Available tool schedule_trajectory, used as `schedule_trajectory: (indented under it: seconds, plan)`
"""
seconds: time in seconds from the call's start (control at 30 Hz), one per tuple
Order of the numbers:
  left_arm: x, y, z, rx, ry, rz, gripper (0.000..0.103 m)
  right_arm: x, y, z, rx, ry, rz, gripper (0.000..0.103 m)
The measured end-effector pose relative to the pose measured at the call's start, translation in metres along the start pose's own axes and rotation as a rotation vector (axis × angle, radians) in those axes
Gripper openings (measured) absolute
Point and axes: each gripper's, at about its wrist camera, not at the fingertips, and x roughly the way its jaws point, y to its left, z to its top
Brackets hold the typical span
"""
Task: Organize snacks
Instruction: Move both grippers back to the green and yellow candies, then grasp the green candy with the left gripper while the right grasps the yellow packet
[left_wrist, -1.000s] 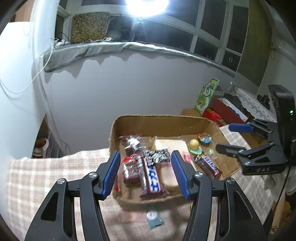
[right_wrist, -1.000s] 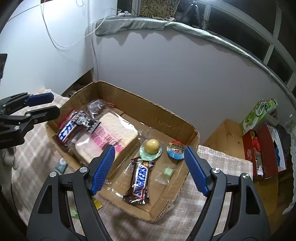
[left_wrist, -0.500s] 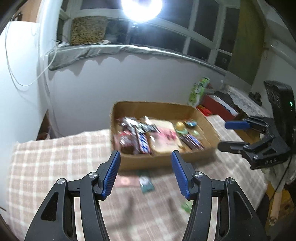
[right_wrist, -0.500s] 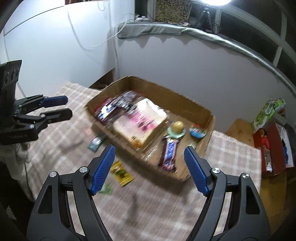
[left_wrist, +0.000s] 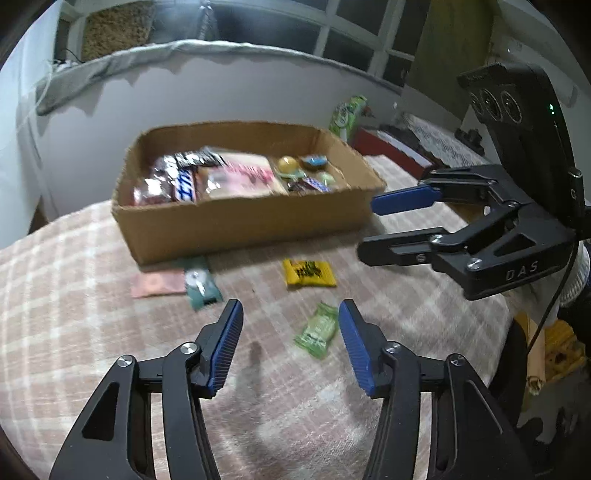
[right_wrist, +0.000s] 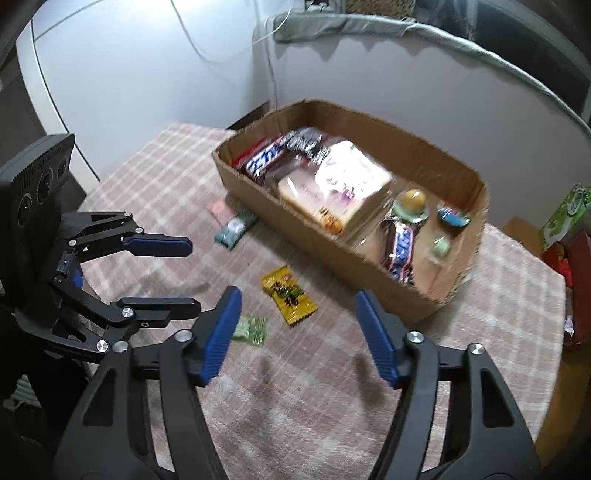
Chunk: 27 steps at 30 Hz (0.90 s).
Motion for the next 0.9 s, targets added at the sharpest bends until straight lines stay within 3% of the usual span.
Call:
schedule_trajectory:
  seconds: [0.13, 0.4, 0.5, 0.8, 0.9]
  plan:
    - [0.009, -0.006, -0.002, 0.019, 0.024, -0.017, 0.046, 0.015, 0.0, -0.002, -0.014, 0.03, 0.015, 0.058]
    - [0.029, -0.019, -0.006, 0.079, 0.079, -0.029, 0.043, 0.039, 0.002, 0.0, -0.051, 0.071, 0.032, 0.056]
    - [0.038, -0.023, -0.007, 0.095, 0.1, -0.032, 0.041, 0.045, 0.001, 0.001, -0.057, 0.084, 0.032, 0.049]
    - [0.048, -0.023, -0.008, 0.112, 0.114, -0.026, 0.04, 0.064, 0.0, 0.004, -0.072, 0.109, 0.034, 0.049]
    - [0.05, -0.022, -0.006, 0.107, 0.113, -0.015, 0.033, 0.068, 0.002, 0.007, -0.078, 0.108, 0.029, 0.049]
